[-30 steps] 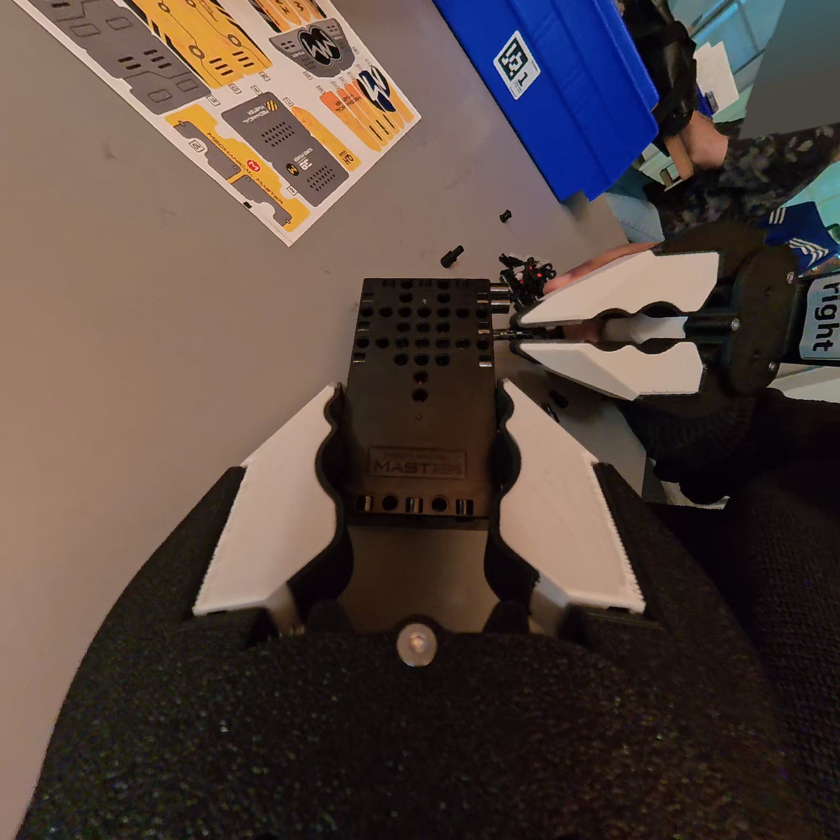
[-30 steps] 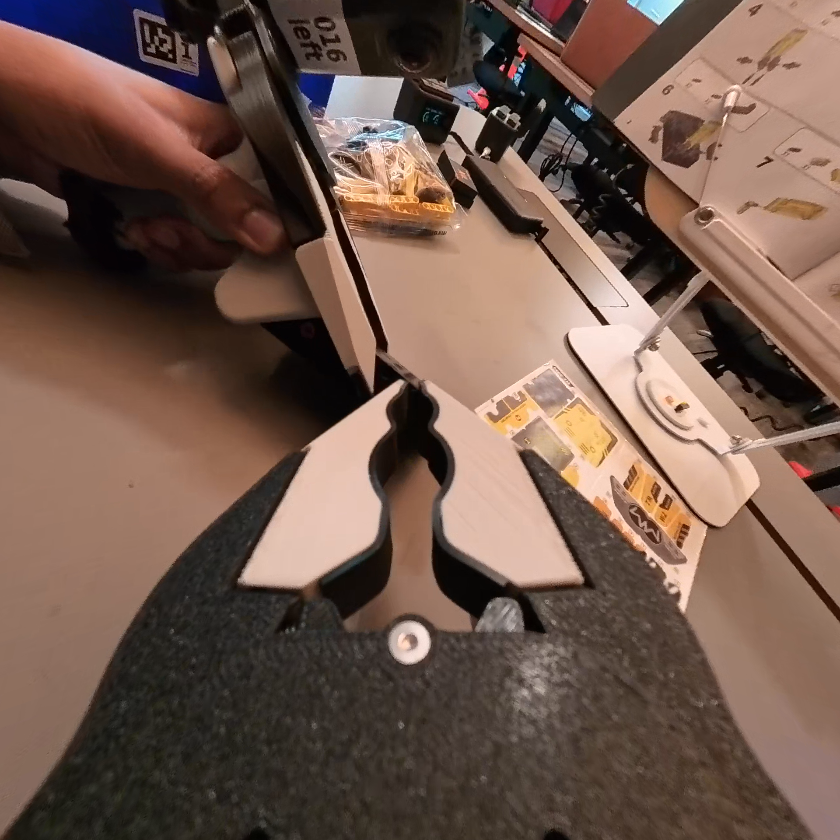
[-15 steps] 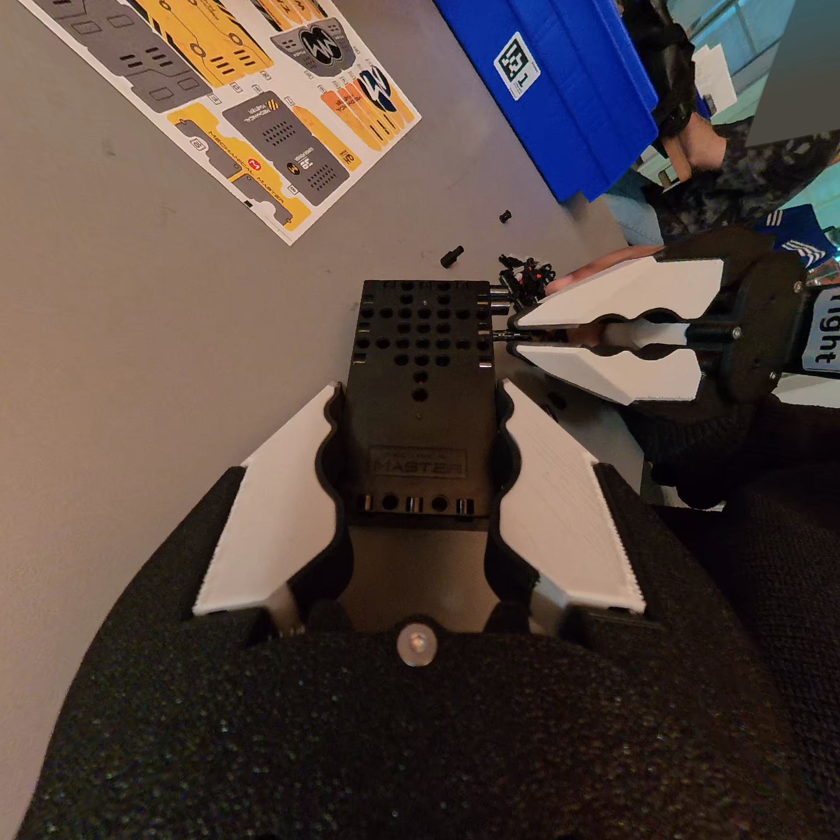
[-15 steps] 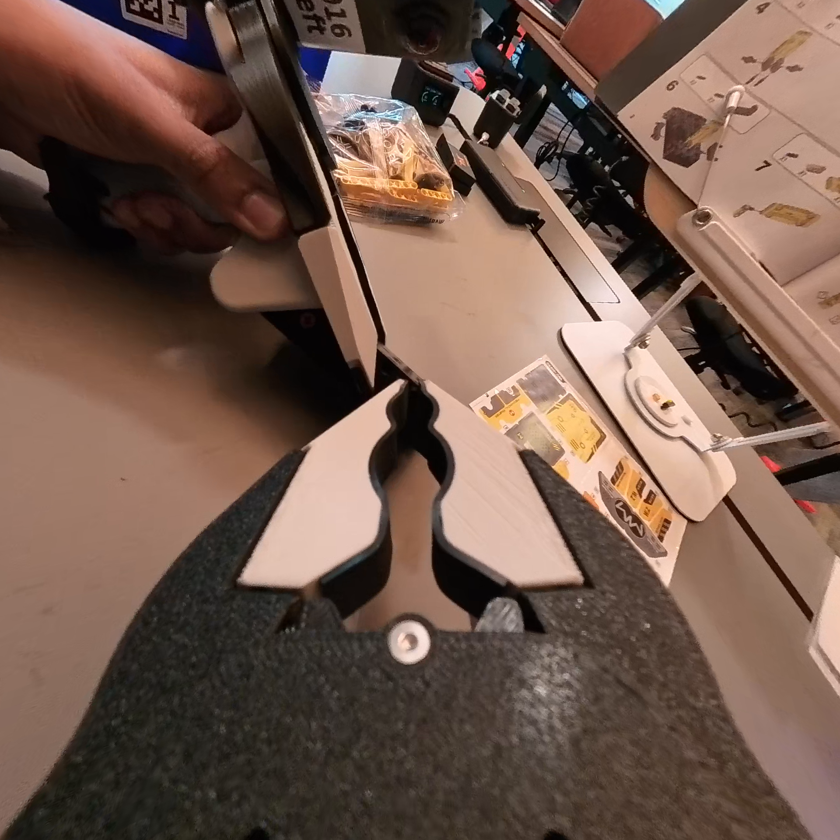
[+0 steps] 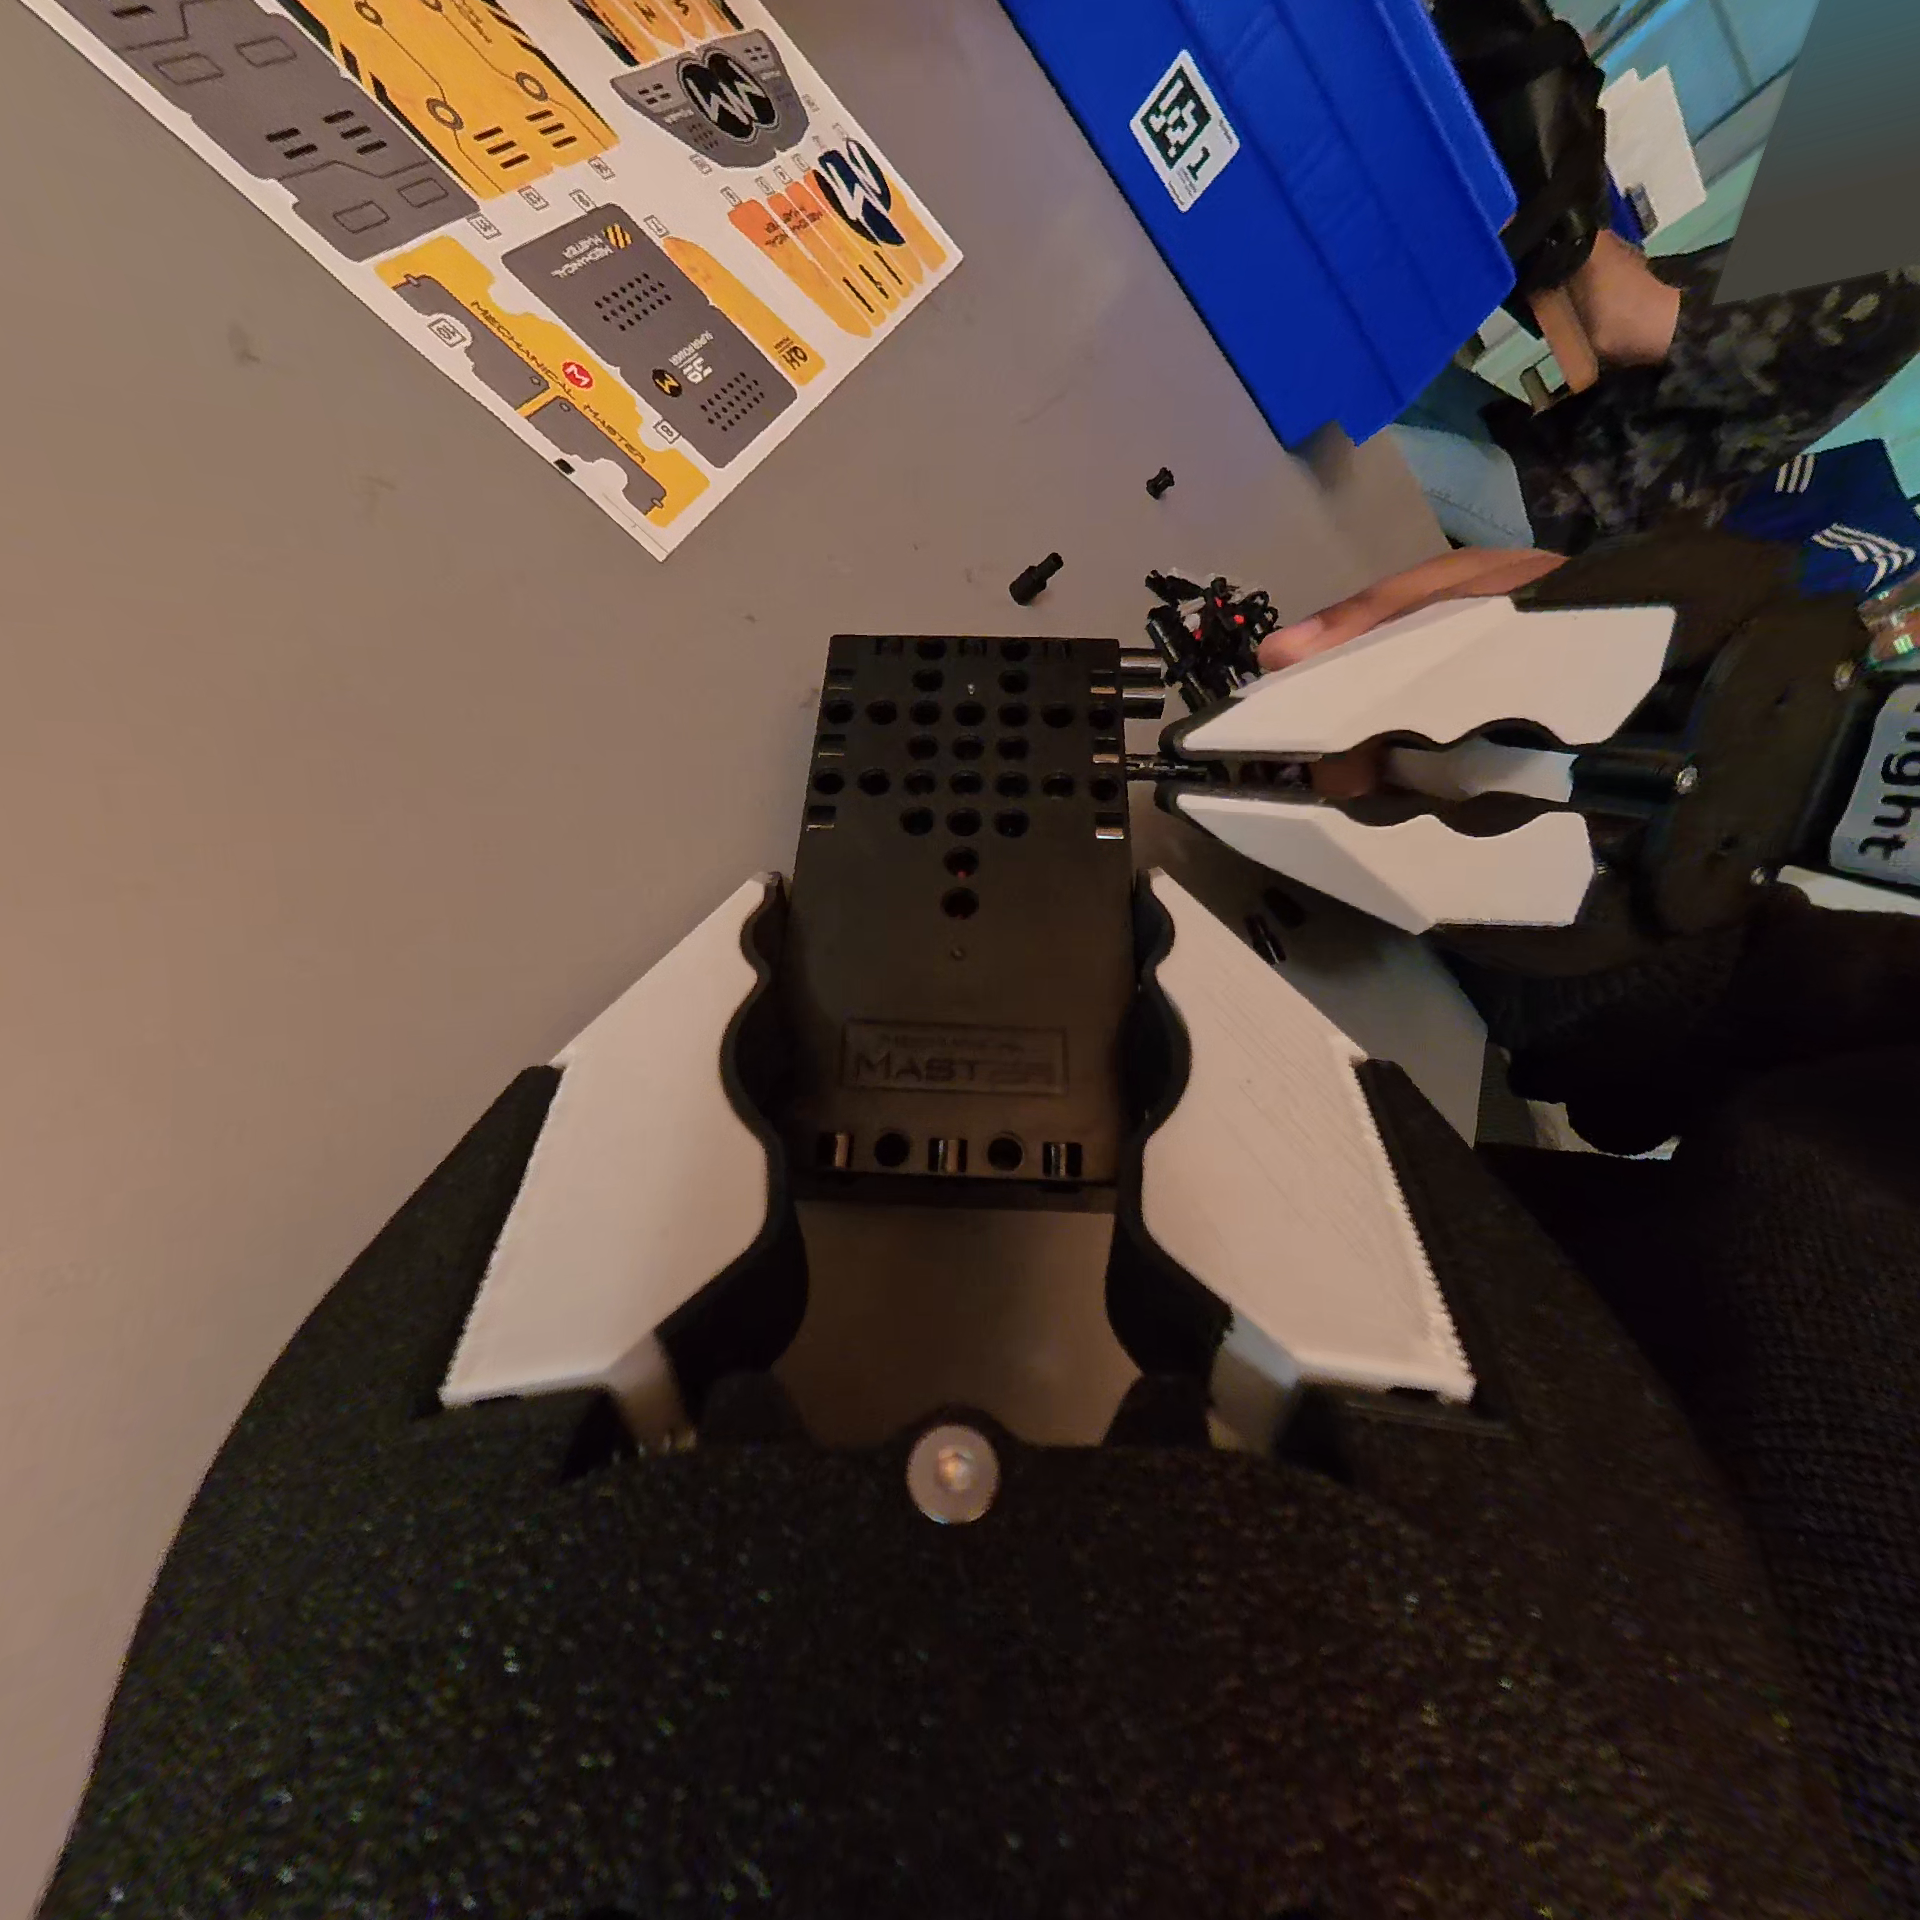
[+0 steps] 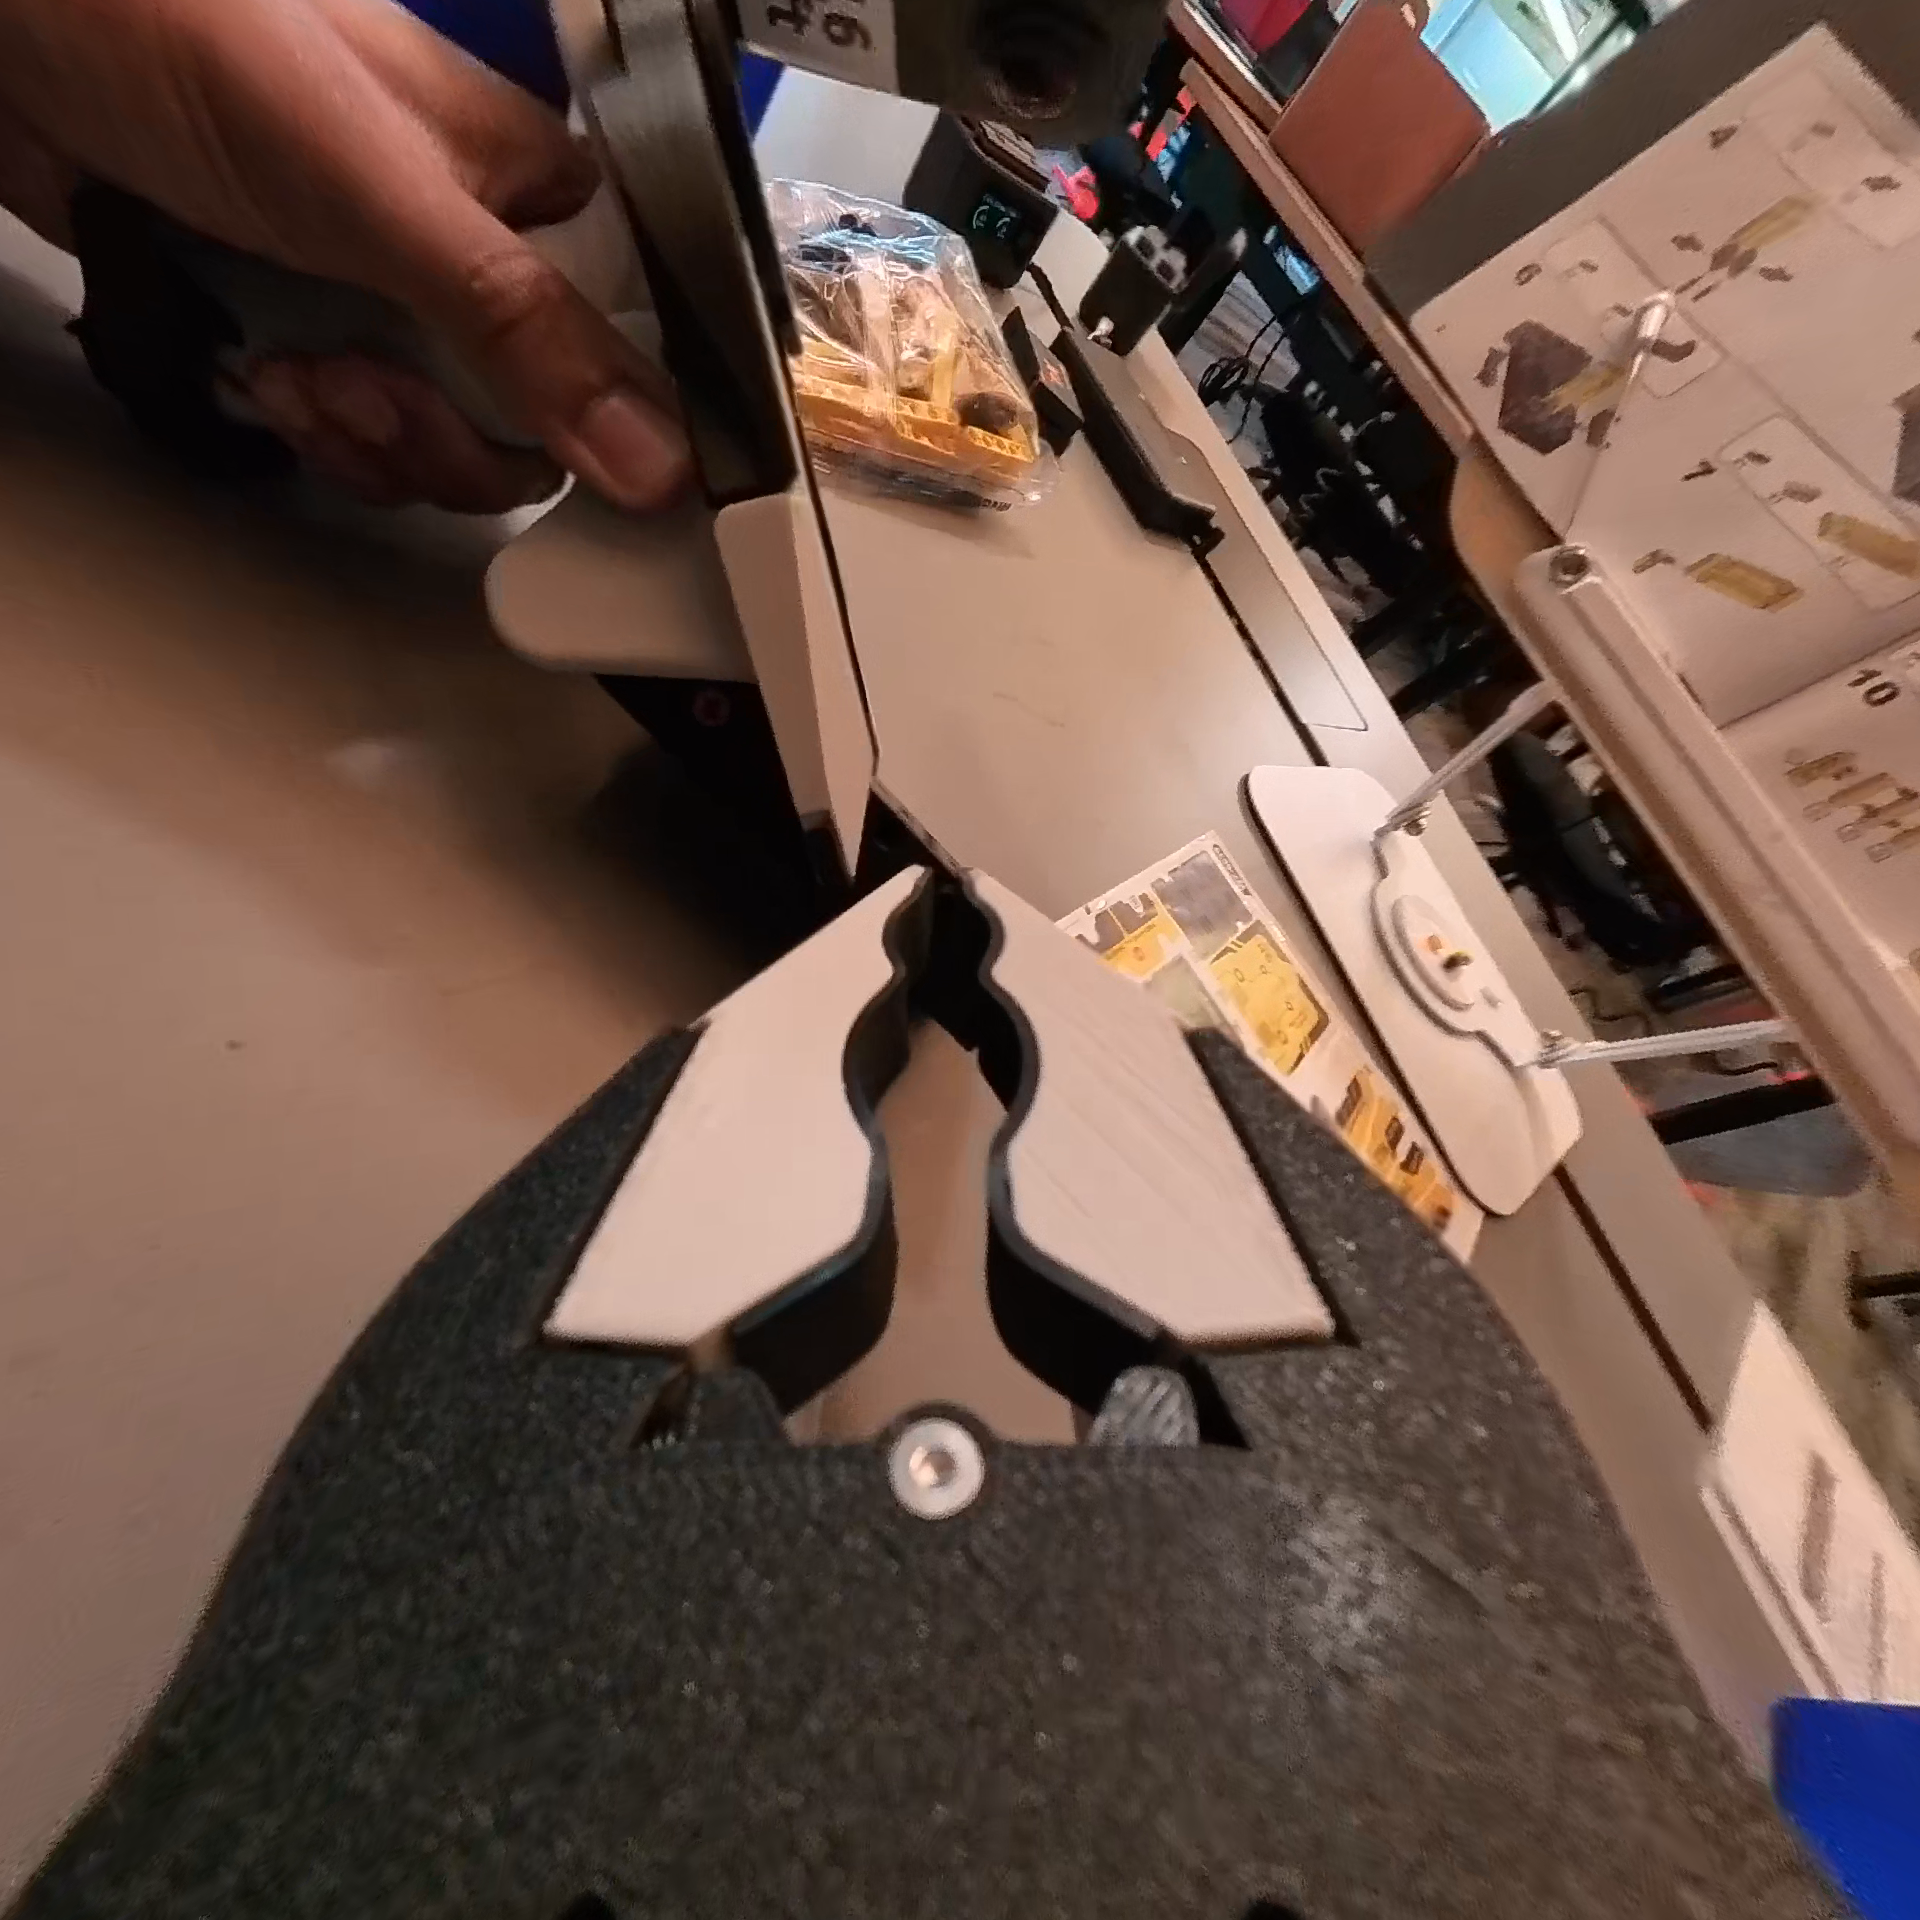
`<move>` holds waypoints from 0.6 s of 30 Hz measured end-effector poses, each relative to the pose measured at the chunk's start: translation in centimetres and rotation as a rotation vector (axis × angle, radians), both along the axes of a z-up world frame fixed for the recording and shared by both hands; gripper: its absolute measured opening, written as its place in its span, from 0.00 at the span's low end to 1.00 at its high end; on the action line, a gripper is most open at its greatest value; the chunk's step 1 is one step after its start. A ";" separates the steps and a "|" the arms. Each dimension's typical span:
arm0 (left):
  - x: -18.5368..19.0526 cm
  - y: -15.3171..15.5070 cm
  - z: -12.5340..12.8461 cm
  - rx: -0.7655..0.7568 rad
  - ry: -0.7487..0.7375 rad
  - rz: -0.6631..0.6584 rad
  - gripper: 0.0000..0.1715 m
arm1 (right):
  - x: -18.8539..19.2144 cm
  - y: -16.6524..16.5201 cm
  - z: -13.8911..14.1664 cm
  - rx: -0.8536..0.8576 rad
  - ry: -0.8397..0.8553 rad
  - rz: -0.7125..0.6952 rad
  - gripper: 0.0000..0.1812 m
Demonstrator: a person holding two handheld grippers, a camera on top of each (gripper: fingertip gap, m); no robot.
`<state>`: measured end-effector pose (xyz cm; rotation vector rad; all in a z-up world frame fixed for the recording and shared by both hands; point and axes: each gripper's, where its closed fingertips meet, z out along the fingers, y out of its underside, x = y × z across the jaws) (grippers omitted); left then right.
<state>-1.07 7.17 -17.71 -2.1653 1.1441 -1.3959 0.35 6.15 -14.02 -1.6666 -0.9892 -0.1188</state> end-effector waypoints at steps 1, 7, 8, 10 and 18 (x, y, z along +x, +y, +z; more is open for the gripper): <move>0.0 0.0 0.0 -0.001 0.000 0.000 0.38 | 0.0 0.0 0.0 0.014 -0.019 0.001 0.03; 0.0 0.0 0.0 -0.001 0.000 -0.004 0.38 | 0.0 0.0 0.0 0.032 -0.048 0.009 0.03; 0.0 0.0 0.0 0.003 0.002 -0.004 0.38 | 0.0 0.0 0.0 0.029 -0.046 0.010 0.03; 0.0 0.0 0.0 0.013 0.005 -0.005 0.39 | 0.0 0.0 -0.1 0.033 -0.058 0.008 0.03; 0.0 0.0 0.0 0.008 0.004 -0.004 0.39 | 0.1 0.1 0.0 0.053 -0.094 -0.011 0.03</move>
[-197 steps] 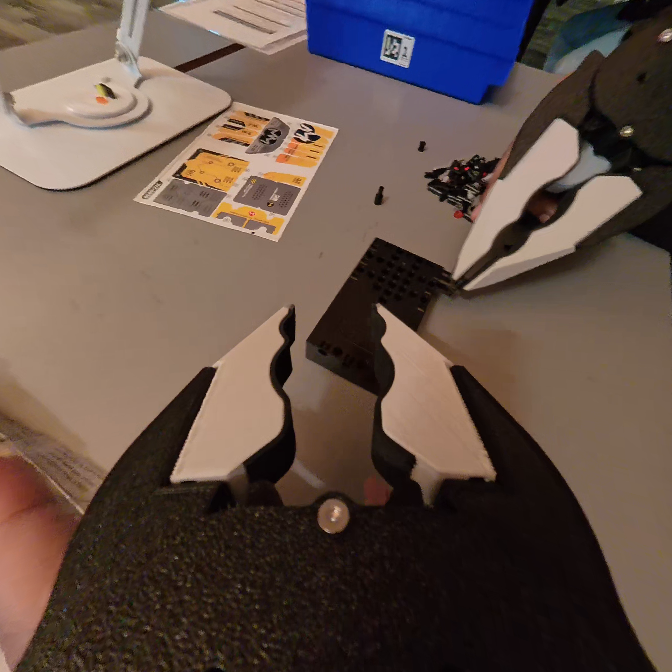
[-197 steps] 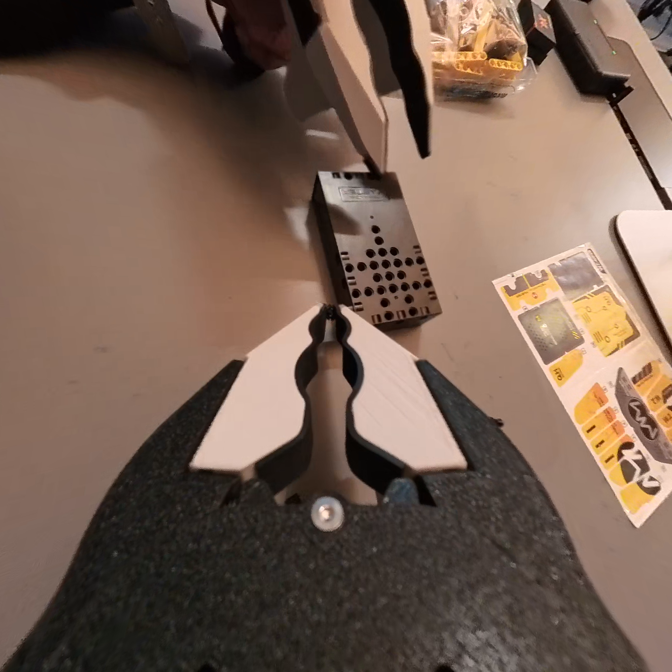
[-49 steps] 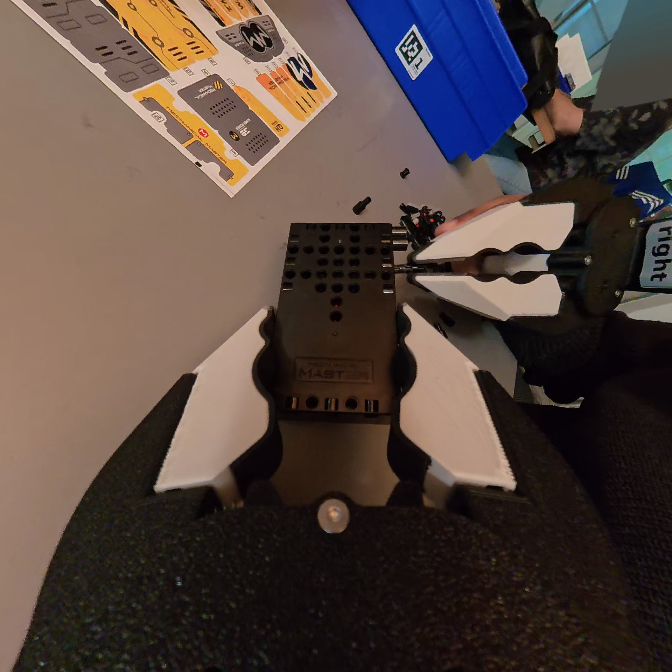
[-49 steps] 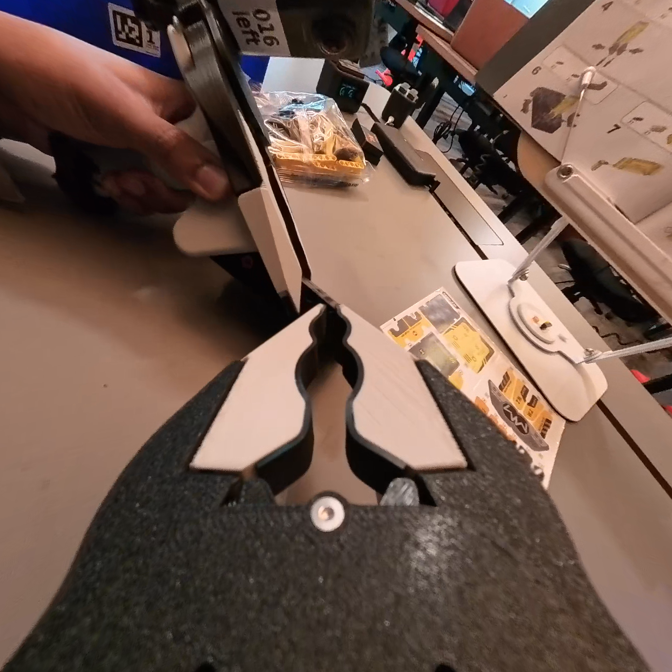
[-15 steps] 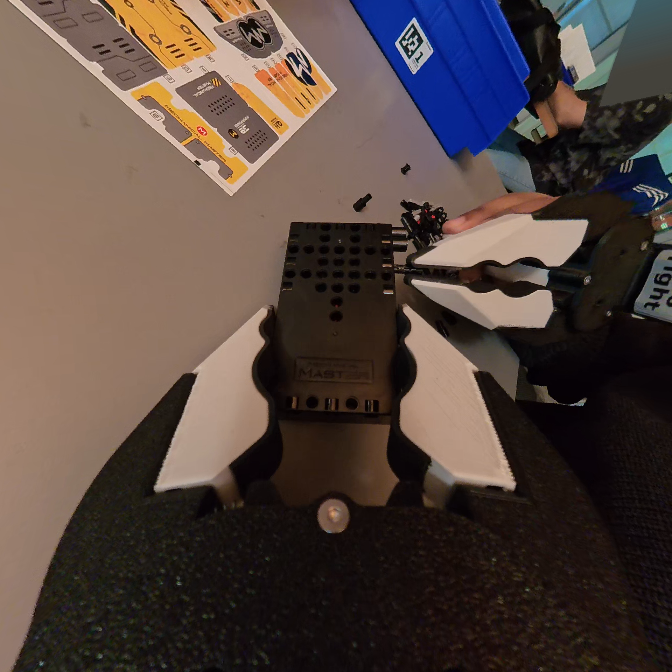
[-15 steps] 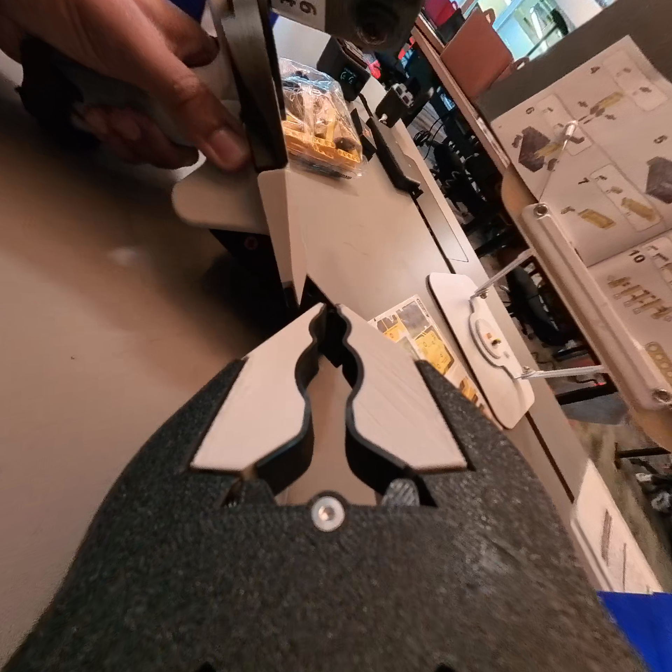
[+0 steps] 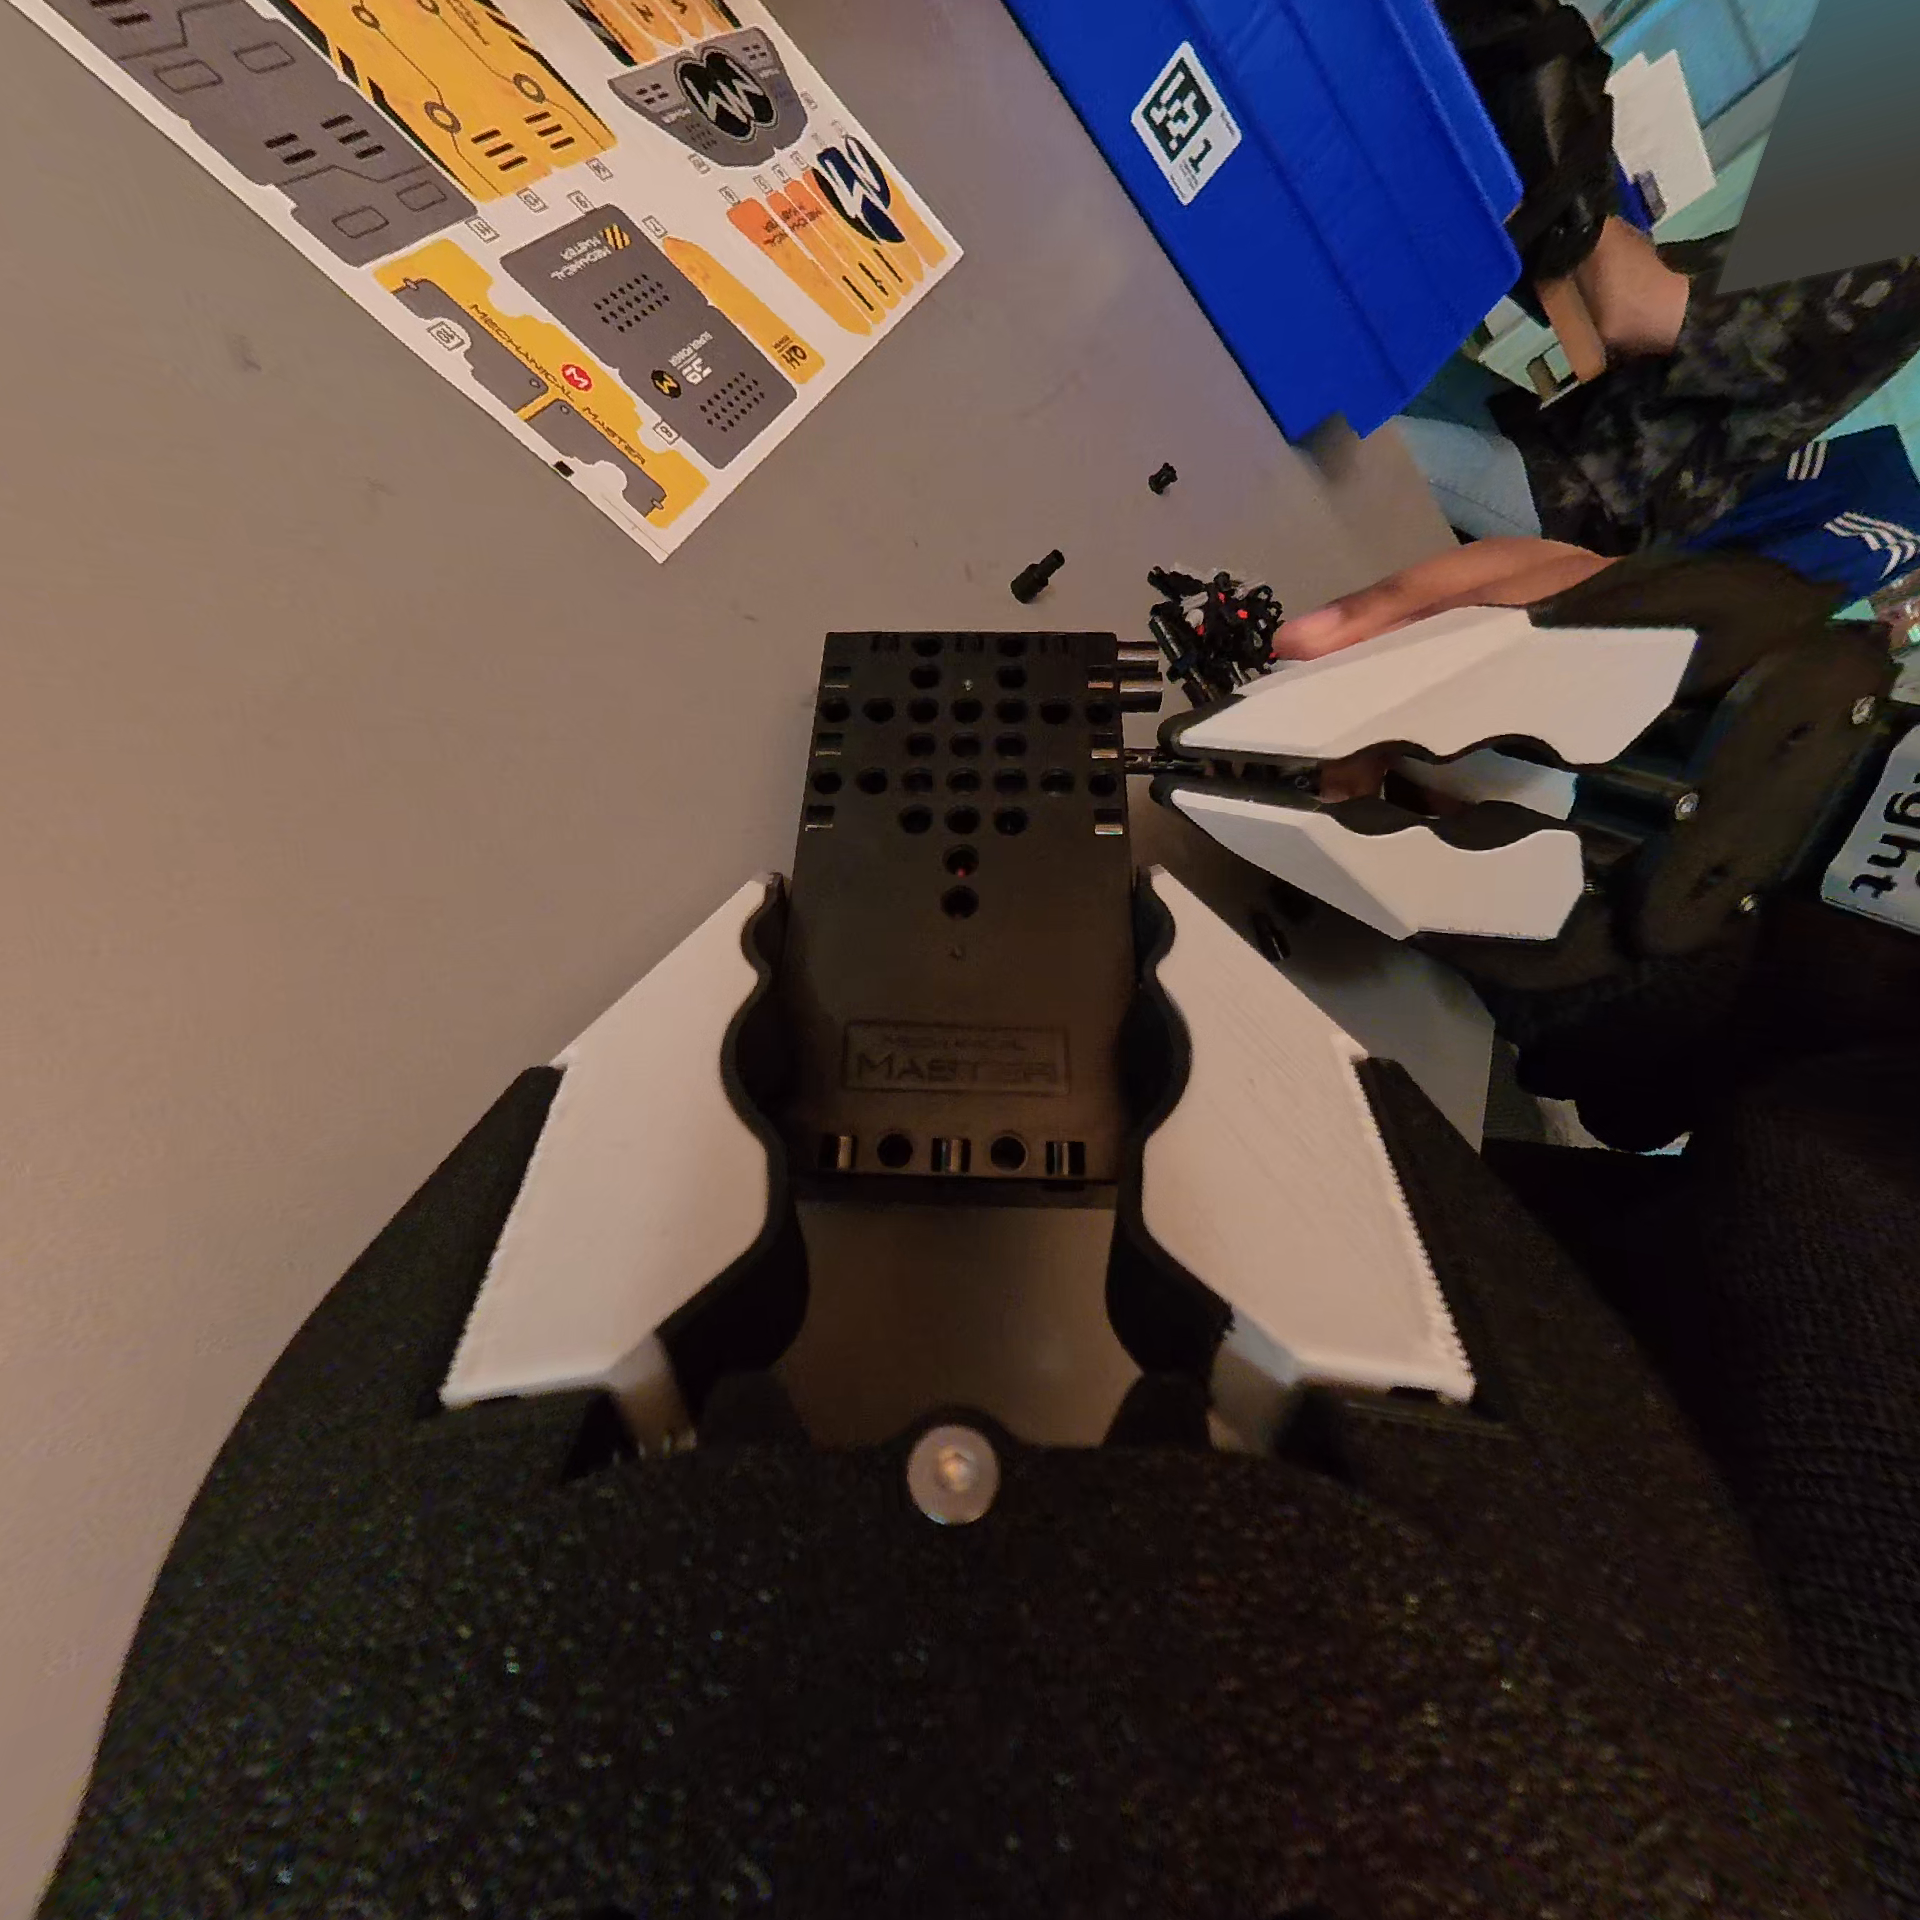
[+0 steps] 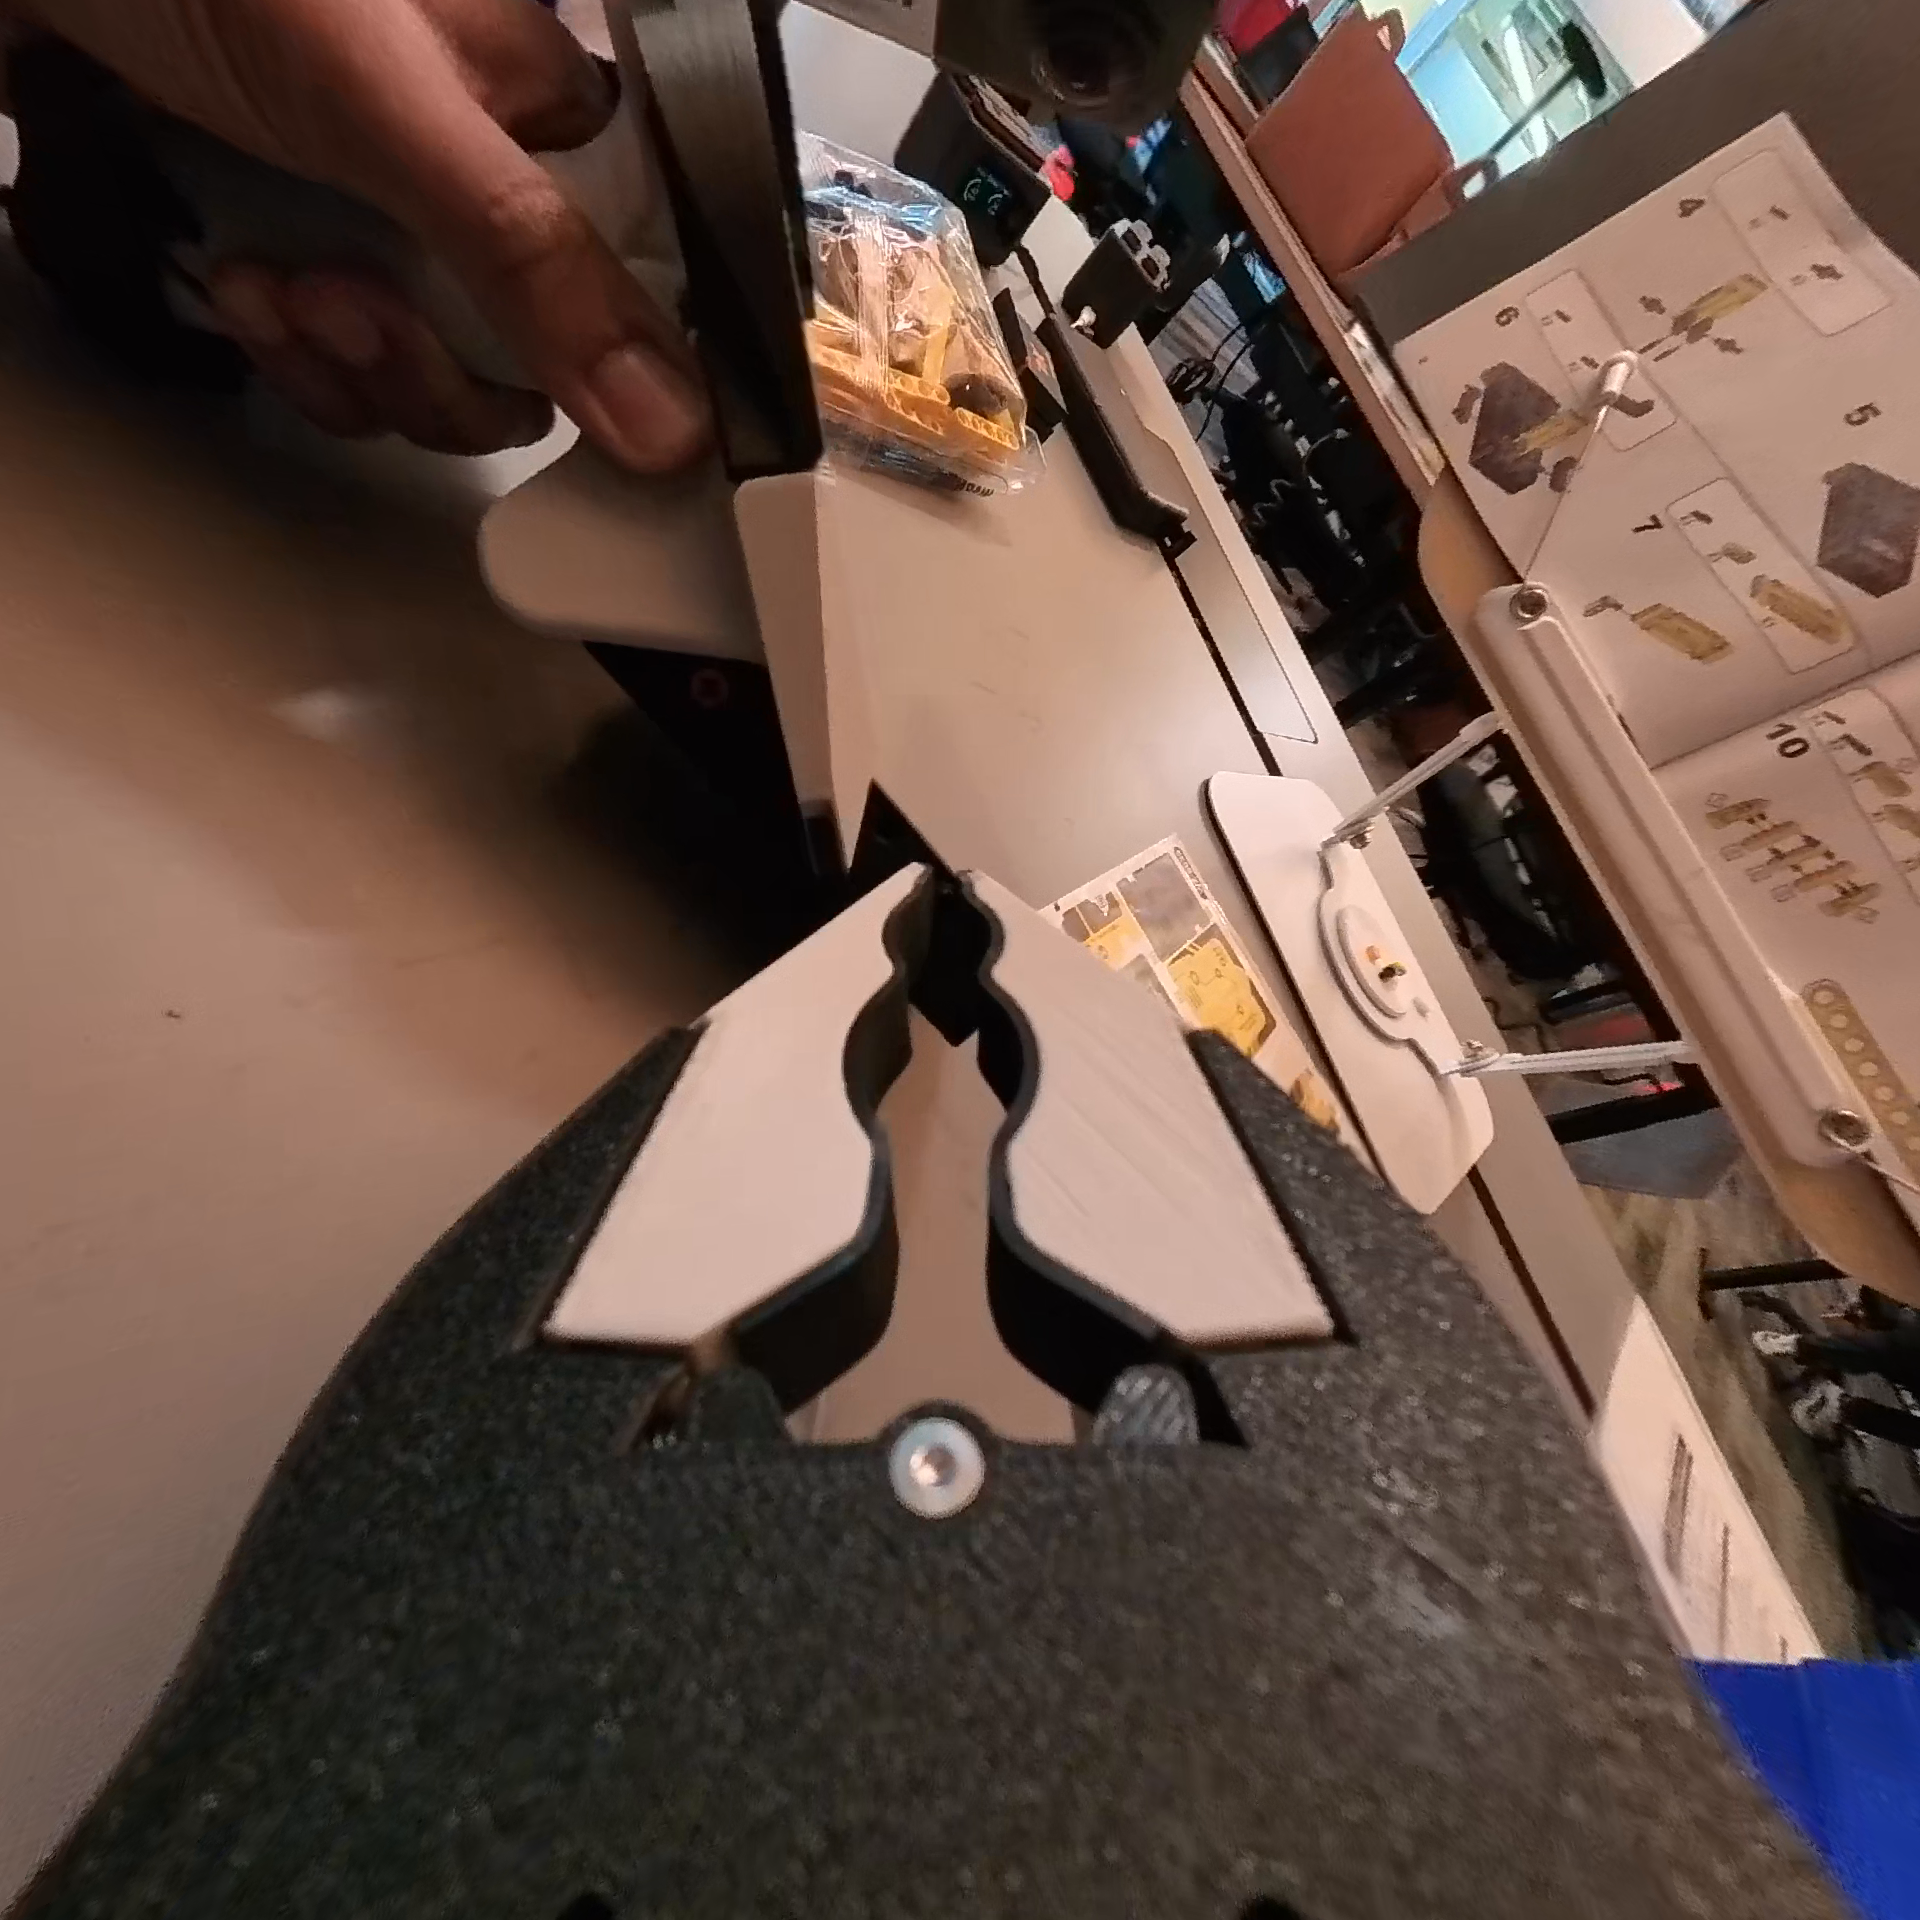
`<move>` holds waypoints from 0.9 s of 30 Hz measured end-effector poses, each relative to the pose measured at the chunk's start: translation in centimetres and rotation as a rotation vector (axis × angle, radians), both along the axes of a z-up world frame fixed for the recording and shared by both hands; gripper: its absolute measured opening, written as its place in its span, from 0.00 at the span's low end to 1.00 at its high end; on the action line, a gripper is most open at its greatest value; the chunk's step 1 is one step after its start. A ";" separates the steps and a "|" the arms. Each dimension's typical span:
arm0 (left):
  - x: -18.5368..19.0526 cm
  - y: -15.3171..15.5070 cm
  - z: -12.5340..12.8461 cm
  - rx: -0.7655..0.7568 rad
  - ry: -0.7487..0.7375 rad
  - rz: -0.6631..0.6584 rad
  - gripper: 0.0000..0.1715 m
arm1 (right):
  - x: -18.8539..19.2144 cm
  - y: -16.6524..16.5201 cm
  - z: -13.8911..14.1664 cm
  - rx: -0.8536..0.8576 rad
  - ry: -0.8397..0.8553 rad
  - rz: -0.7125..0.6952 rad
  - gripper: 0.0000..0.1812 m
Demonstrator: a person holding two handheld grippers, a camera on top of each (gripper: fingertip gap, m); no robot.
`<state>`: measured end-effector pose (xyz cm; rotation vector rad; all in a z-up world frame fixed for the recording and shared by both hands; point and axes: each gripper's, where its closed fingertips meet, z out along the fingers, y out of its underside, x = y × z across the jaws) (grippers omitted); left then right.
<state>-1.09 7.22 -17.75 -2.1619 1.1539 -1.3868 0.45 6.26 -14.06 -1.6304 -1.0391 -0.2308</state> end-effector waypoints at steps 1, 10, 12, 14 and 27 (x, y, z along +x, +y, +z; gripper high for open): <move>0.0 0.0 0.0 0.001 0.000 0.000 0.39 | 0.0 0.0 0.0 -0.006 0.010 -0.002 0.03; 0.0 0.0 0.0 0.005 -0.002 0.004 0.39 | 0.0 0.1 0.1 -0.046 0.094 -0.020 0.03; 0.0 0.0 0.0 0.002 -0.004 0.002 0.38 | -0.1 -0.1 0.1 -0.035 0.086 -0.003 0.03; 0.0 0.0 0.1 -0.002 -0.008 0.005 0.39 | -0.1 -0.4 0.1 -0.017 0.055 0.016 0.03; -0.4 0.5 1.2 -0.217 -0.139 0.020 0.38 | 0.7 -2.7 -3.5 -0.484 0.271 0.013 0.03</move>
